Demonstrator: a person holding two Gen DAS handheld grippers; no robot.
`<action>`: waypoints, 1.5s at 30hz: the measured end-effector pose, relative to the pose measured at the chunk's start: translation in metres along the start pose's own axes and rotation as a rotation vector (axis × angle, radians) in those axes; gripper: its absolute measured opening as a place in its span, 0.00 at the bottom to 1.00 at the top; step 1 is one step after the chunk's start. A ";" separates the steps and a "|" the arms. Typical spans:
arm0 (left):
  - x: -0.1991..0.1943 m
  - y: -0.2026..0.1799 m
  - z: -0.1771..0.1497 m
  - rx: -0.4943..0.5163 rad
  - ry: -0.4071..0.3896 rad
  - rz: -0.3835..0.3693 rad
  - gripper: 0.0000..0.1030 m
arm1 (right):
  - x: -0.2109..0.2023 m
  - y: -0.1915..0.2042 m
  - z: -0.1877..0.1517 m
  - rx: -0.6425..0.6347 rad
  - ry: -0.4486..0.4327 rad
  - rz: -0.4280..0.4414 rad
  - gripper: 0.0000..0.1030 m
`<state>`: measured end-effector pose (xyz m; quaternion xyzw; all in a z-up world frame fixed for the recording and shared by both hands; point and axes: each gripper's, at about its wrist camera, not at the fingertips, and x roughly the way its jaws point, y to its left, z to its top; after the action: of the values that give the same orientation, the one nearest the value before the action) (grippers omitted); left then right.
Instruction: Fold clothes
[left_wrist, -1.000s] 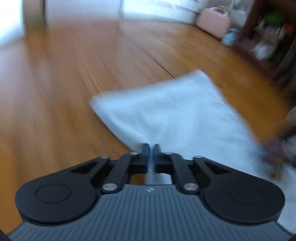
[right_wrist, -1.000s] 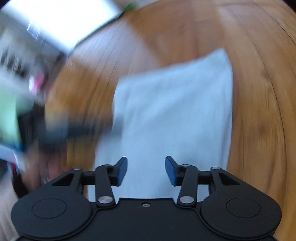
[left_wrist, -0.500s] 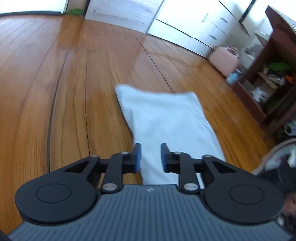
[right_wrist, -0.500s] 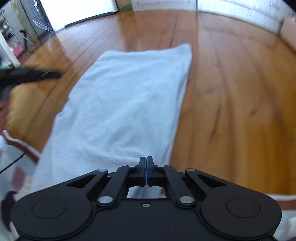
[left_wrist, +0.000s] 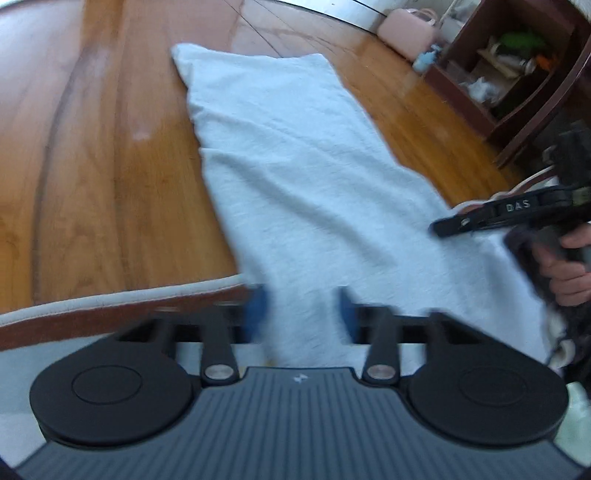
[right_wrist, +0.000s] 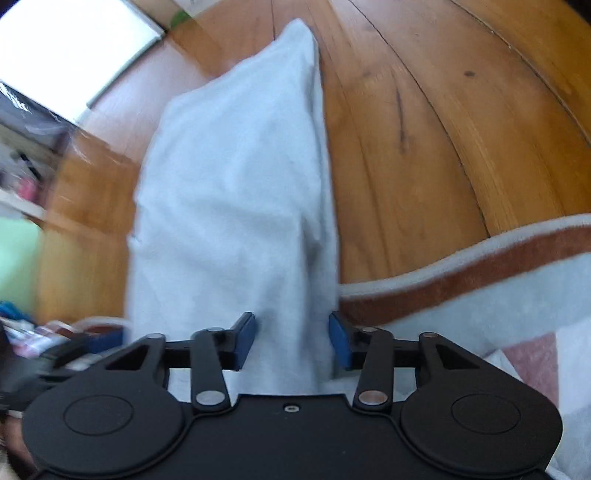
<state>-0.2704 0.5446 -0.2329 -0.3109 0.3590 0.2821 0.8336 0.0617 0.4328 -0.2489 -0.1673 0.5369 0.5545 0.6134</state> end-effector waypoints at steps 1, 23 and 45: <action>-0.002 -0.001 -0.002 0.015 -0.002 0.029 0.13 | -0.004 0.007 -0.003 -0.057 -0.039 -0.051 0.00; -0.055 -0.070 -0.008 0.173 -0.020 0.111 0.35 | -0.092 -0.036 -0.130 0.173 0.028 -0.207 0.36; -0.038 -0.162 -0.115 0.268 0.356 -0.317 0.35 | -0.132 -0.036 -0.204 0.165 -0.293 -0.286 0.01</action>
<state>-0.2290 0.3477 -0.2152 -0.2948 0.4811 0.0392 0.8247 0.0211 0.1918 -0.2267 -0.1087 0.4561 0.4344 0.7691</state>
